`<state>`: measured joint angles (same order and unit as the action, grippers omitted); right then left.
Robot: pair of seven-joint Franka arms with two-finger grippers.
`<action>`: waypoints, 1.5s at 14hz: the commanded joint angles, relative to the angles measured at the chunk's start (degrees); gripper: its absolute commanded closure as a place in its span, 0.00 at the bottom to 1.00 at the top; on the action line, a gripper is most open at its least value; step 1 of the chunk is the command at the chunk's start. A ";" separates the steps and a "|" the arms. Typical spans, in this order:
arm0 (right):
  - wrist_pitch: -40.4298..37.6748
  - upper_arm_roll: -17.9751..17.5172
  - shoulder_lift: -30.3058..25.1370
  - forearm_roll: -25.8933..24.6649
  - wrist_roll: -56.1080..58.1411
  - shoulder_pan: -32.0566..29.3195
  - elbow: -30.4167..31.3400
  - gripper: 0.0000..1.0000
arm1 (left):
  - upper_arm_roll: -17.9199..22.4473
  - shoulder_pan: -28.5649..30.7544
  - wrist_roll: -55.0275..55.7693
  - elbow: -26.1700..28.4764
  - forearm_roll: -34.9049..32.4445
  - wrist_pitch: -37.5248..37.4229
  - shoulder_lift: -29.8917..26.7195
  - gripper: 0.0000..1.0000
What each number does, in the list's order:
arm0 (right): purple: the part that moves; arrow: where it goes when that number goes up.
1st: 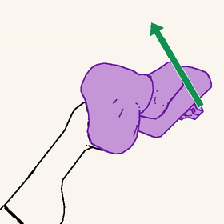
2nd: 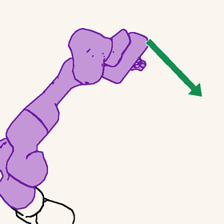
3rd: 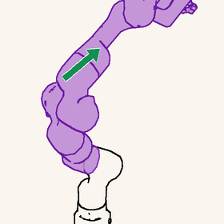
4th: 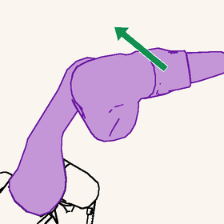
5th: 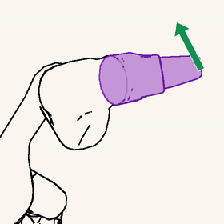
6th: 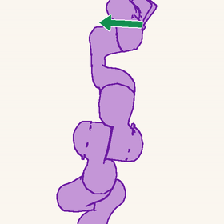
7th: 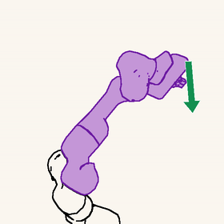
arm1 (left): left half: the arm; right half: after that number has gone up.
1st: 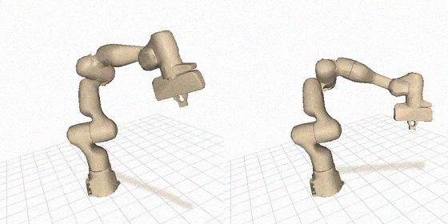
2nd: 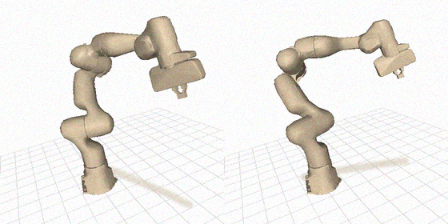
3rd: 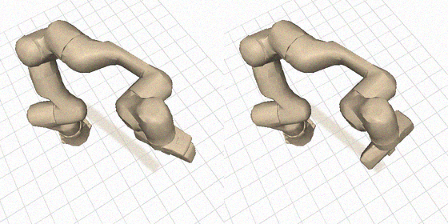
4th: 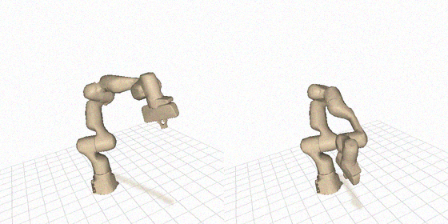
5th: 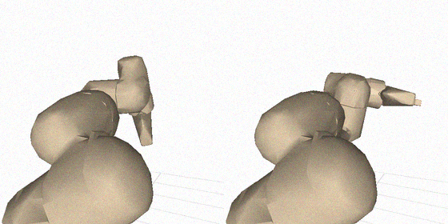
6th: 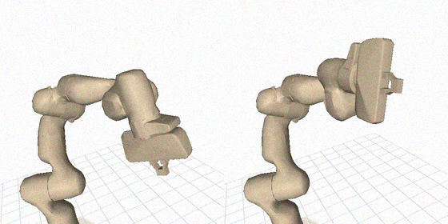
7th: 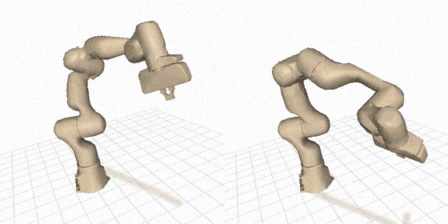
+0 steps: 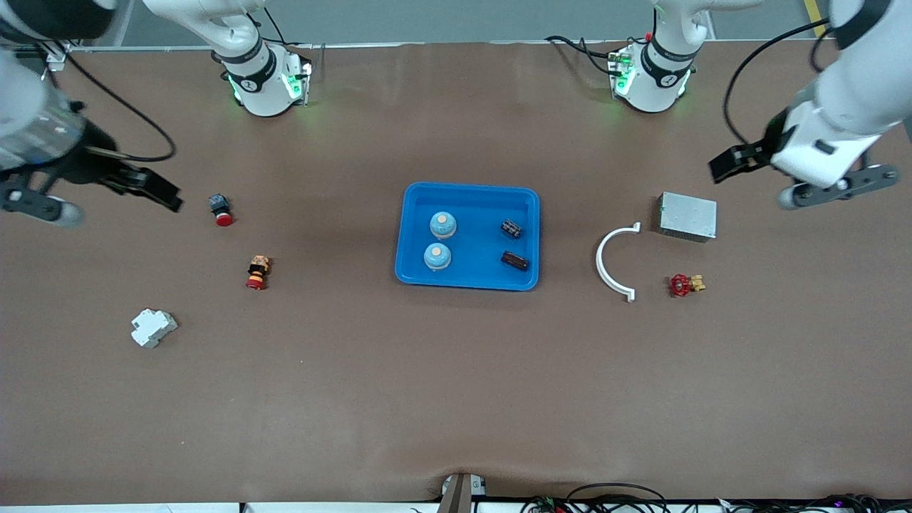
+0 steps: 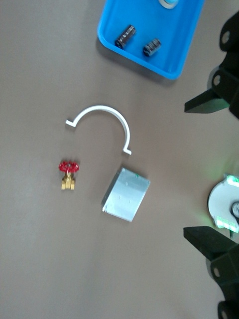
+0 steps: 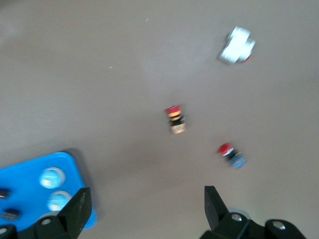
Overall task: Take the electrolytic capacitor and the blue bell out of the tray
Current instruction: 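Reach the right gripper and the left gripper down into the blue tray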
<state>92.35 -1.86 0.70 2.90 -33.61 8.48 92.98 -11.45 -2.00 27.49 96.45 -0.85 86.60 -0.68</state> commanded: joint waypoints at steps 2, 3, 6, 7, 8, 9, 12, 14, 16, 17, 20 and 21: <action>6.16 0.45 -0.43 2.90 -12.25 5.82 5.62 0.00 | -5.50 0.24 10.53 8.29 1.55 8.56 -1.08 0.00; 8.00 0.45 -0.26 2.90 -15.49 7.58 6.94 0.00 | -7.34 0.24 13.52 10.31 1.82 11.37 -0.82 0.00; 13.89 0.45 0.70 2.81 -23.58 13.39 11.25 0.00 | -12.36 0.15 21.17 15.85 1.73 20.86 1.02 0.00; 15.21 0.45 1.49 2.81 -26.92 15.40 11.69 0.00 | -14.11 0.06 24.33 16.65 1.73 22.98 2.25 0.00; 16.53 0.45 2.81 2.81 -30.17 17.25 11.70 0.00 | -15.43 0.06 27.76 16.92 1.73 24.91 3.91 0.00; 18.02 0.45 4.04 2.81 -33.25 19.09 11.70 0.00 | -16.58 0.06 32.05 17.10 1.64 26.93 5.50 0.00; 22.86 0.45 8.26 2.81 -40.38 23.49 11.70 0.00 | -19.40 -2.47 42.70 17.19 0.86 33.26 11.38 0.00; 25.23 0.45 10.46 2.81 -43.63 26.13 11.70 0.00 | -19.49 -3.27 45.71 17.45 0.85 36.34 14.11 0.00; 26.99 0.45 12.74 2.55 -46.27 28.25 11.70 0.00 | -19.49 -5.28 50.53 19.37 0.85 42.03 16.57 0.00; 27.79 0.45 13.80 2.55 -47.16 28.95 11.70 0.00 | -19.40 -6.43 52.38 20.52 0.85 45.11 17.46 0.00; 32.00 0.63 17.57 2.11 -50.84 31.41 11.61 0.00 | -19.32 -7.49 55.99 22.37 -3.26 50.93 21.84 0.00; 33.75 0.63 18.89 1.94 -51.29 31.77 11.61 0.00 | -19.32 -7.93 57.83 22.37 -5.11 52.25 23.60 0.04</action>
<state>123.65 -2.01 17.27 4.96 -82.68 38.65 105.04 -30.64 -9.74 82.14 118.37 -2.60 136.04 20.45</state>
